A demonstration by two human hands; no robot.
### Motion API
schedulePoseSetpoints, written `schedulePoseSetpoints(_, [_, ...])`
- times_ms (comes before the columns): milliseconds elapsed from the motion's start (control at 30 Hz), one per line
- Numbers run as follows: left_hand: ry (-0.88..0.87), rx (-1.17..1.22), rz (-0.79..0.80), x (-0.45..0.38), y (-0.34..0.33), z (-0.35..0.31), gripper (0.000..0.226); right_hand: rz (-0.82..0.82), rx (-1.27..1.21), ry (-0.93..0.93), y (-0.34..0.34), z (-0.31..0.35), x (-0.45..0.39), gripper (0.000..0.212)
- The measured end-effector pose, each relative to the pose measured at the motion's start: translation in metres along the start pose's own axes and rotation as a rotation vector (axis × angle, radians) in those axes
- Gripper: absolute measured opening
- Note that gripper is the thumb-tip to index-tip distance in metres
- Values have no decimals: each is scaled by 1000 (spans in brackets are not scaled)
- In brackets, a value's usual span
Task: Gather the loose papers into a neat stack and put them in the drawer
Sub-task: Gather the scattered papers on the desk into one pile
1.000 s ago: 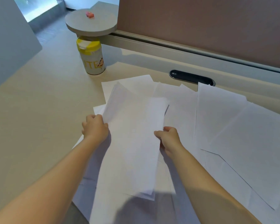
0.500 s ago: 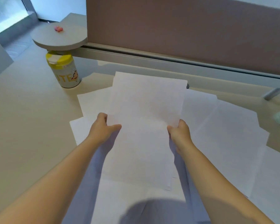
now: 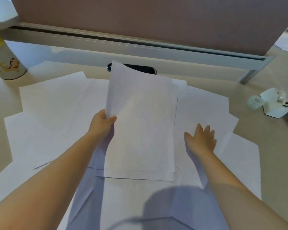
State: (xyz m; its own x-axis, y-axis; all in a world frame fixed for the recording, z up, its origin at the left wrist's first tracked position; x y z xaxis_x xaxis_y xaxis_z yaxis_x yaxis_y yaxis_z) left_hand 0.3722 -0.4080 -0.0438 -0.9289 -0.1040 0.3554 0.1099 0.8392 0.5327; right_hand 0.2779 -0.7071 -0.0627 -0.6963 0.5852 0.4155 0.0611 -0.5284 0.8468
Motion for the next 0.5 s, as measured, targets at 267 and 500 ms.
schedulePoseSetpoints(267, [-8, -85, -57, -2, -16, -15, 26, 163, 21, 319, -20, 6, -20, 54])
schedulePoseSetpoints(500, [33, -99, -21, -9, -16, -19, 21, 64, -434, 331, 2, 22, -35, 49])
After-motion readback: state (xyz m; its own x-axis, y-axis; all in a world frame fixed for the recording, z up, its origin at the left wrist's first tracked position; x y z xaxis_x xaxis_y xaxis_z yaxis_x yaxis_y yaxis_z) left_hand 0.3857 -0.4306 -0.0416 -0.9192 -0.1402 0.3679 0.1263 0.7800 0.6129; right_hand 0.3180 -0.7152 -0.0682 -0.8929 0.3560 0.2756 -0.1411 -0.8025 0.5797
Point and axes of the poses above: each hand's wrist, its own x-axis away from the middle knuckle, its own y-axis out of the back of the hand, z = x × y, the point moved 7 cm from there along -x, towards the middle knuckle, and after that the axes turned 7 degrees about -x, right-handed, at the moved point
